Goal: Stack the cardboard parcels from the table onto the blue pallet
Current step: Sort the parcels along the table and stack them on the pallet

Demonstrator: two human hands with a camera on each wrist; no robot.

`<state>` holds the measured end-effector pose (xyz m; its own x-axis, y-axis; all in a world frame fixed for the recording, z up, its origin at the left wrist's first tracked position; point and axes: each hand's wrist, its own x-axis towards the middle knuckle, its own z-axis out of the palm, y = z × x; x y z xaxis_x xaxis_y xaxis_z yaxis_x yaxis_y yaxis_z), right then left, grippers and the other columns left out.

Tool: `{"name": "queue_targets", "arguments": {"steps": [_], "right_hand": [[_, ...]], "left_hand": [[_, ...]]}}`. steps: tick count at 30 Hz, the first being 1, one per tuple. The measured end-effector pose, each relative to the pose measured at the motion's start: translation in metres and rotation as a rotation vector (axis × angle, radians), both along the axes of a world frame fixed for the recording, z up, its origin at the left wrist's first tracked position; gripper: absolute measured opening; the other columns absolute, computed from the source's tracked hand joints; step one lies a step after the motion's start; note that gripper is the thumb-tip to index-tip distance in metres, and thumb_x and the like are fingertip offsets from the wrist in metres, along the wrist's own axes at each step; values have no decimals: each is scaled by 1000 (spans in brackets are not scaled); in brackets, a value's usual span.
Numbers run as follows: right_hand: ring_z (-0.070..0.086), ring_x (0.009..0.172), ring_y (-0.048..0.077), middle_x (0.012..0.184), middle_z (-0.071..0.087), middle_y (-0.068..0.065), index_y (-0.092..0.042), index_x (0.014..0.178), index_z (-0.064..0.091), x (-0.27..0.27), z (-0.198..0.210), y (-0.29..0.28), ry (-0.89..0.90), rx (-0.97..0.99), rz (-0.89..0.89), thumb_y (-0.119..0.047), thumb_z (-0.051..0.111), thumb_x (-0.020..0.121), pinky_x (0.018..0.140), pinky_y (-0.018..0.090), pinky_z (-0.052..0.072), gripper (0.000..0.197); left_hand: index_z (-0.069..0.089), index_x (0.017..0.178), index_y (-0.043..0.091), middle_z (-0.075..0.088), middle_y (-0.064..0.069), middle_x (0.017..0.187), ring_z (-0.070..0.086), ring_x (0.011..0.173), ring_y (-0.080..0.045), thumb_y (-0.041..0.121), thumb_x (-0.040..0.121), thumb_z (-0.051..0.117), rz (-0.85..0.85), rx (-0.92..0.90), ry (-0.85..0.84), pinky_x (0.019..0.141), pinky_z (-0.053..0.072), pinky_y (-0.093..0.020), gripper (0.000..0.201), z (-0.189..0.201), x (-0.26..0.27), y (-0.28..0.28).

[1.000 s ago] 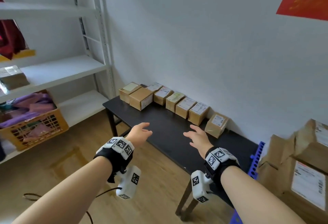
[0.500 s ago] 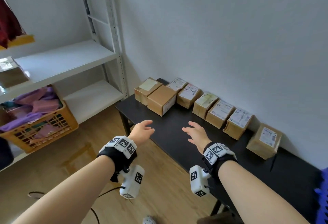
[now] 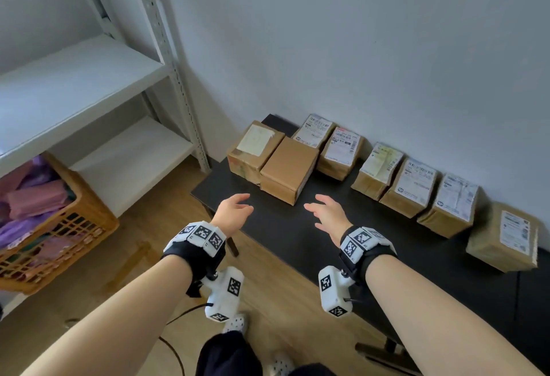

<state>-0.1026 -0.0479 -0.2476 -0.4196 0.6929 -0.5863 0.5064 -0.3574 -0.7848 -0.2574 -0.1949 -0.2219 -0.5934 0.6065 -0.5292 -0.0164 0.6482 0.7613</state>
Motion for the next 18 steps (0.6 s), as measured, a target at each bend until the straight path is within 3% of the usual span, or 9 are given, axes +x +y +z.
{"name": "queue_targets", "arguments": {"steps": [2,4,6,11,14,16,18], "right_hand": [[43,130,28,147,38,11,-14,143,37,-15,-3,2,-15,-1,-58,-17,61,90,92,34,43,58],[43,130,28,147,38,10,-14,143,37,-29,-5,3,-18,-5,-120,-18,61,90,90,34,43,59],[43,130,28,147,38,10,-15,143,36,-41,-8,3,-12,-15,-175,-19,61,90,89,33,43,59],[42,131,27,148,36,9,-17,144,35,-59,-15,5,-21,-32,-283,-21,62,90,91,33,42,61],[42,131,26,148,36,9,-17,144,34,-65,-18,11,-60,-7,-311,-24,63,89,100,36,42,62],[38,135,26,149,34,11,-15,146,30,-71,-20,16,-73,6,-312,-24,63,88,109,43,35,67],[33,138,25,151,31,12,-14,148,23,-79,-21,22,-79,25,-294,-25,64,88,113,42,31,73]], "left_hand": [[43,138,18,55,-9,128,57,104,-19,14,94,49,-33,-9,-18,91,49,-33,44,-5,-20,8],[44,137,18,56,-7,121,57,82,-13,13,94,50,-65,-12,-45,76,51,-28,43,-8,-40,15],[45,136,17,56,-6,116,53,73,-9,13,94,50,-94,-15,-66,68,49,-23,43,-11,-59,24],[46,136,14,55,-8,115,54,100,-19,11,94,49,-150,-35,-127,80,47,-29,42,-18,-90,45],[49,133,13,55,-6,110,54,100,-19,10,94,49,-168,-31,-160,83,48,-31,40,-23,-96,57],[52,130,13,56,-6,108,55,100,-19,11,93,49,-177,-20,-186,87,48,-33,37,-27,-96,64],[55,126,14,57,-6,108,55,103,-19,12,94,49,-182,-7,-210,90,48,-34,33,-30,-96,70]]}}
